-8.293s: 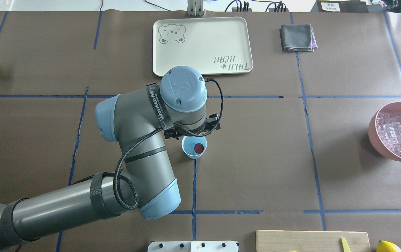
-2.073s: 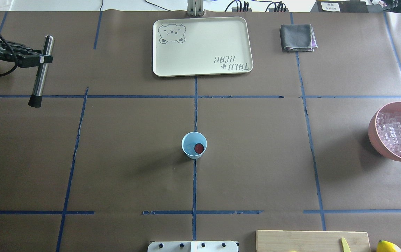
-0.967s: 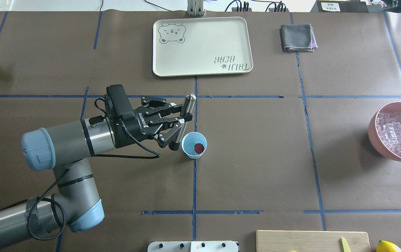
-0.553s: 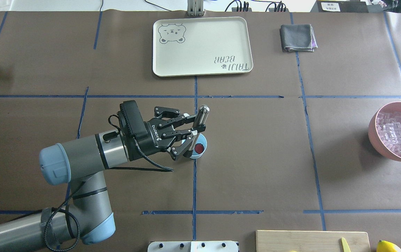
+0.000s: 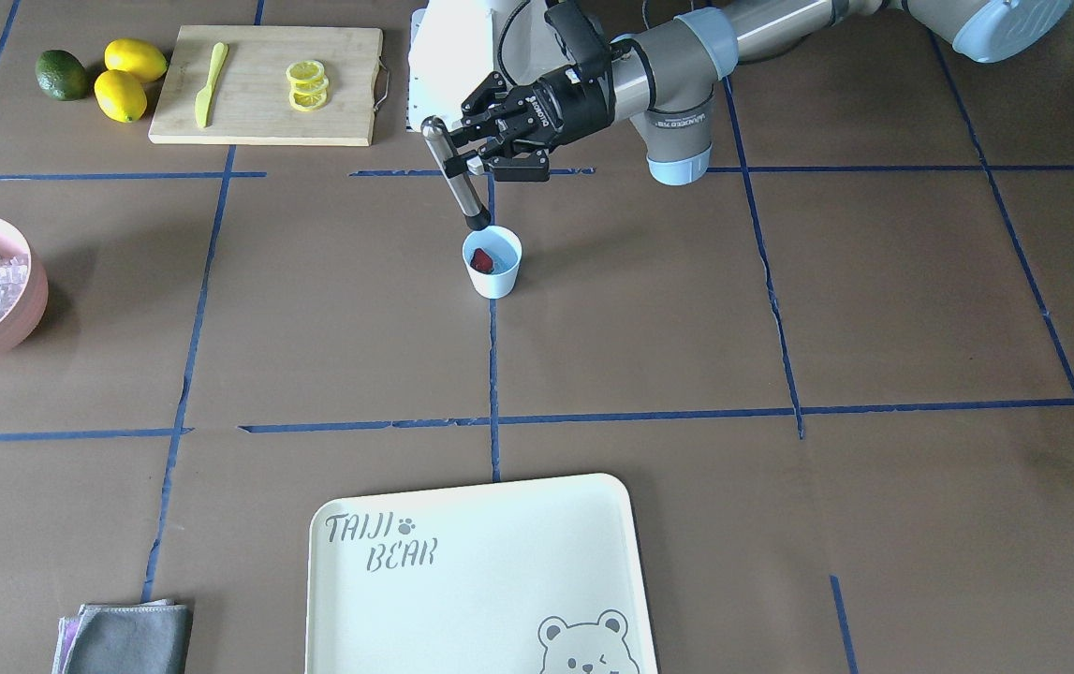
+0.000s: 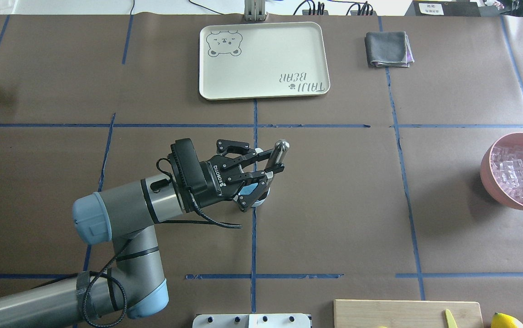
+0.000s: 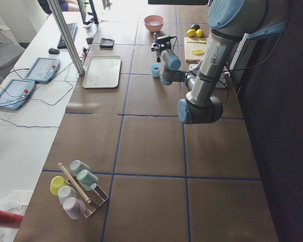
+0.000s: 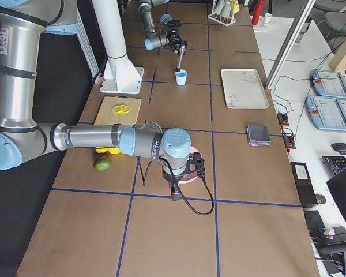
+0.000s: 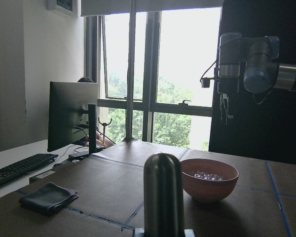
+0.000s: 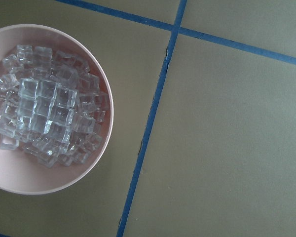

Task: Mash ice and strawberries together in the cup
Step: 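Press the pestle down into the cup with the left gripper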

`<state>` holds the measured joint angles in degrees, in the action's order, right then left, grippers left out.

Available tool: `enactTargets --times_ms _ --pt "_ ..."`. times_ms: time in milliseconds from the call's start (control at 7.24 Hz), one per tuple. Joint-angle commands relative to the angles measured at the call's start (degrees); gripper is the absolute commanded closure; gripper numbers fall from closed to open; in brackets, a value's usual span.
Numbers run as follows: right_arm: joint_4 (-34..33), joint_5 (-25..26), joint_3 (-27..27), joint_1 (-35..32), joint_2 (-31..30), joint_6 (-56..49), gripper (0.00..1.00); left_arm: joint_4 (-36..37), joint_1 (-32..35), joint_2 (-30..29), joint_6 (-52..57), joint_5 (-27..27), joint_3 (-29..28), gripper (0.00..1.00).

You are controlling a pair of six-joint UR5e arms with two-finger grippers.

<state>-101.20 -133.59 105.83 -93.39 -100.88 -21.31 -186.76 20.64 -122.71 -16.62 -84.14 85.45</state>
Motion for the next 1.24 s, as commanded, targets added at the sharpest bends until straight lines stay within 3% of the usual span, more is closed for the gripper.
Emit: enactTargets --times_ms 0,553,1106 --pt "0.04 0.00 0.08 -0.12 -0.01 -0.05 0.00 -4.81 0.19 -0.16 1.41 0.11 -4.83 1.00" --pt "0.04 0.00 0.17 -0.38 -0.28 -0.14 0.00 -10.70 0.10 -0.52 2.03 0.20 -12.13 1.00" --pt "0.04 0.00 0.17 -0.65 -0.28 -0.14 0.00 -10.82 0.71 -1.57 1.95 0.20 -11.54 1.00"
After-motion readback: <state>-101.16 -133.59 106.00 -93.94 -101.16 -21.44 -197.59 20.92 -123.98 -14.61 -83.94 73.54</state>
